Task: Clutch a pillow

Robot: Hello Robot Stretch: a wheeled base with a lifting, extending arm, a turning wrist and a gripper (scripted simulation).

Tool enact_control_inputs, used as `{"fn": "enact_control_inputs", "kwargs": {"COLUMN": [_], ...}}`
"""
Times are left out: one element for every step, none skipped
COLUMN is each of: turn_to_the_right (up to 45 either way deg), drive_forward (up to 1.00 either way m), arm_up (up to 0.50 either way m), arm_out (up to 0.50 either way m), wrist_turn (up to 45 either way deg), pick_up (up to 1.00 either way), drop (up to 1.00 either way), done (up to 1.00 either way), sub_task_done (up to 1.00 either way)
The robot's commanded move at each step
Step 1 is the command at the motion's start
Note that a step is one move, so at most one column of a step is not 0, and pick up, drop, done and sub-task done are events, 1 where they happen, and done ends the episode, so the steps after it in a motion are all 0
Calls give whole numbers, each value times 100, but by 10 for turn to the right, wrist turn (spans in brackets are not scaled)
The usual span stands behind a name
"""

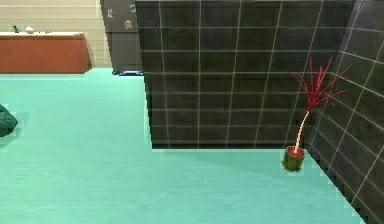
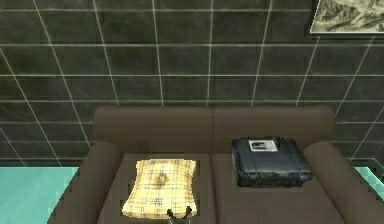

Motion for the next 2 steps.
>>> {"fn": "enact_control_inputs", "kwargs": {"turn_to_the_right": [0, 0], "drive_forward": [0, 0], "arm_up": [10, 0], "arm_out": [0, 0], "wrist_turn": [0, 0], "pick_up": [0, 0], "drop": [0, 0], "done": [0, 100], "sub_task_done": [0, 0]}}
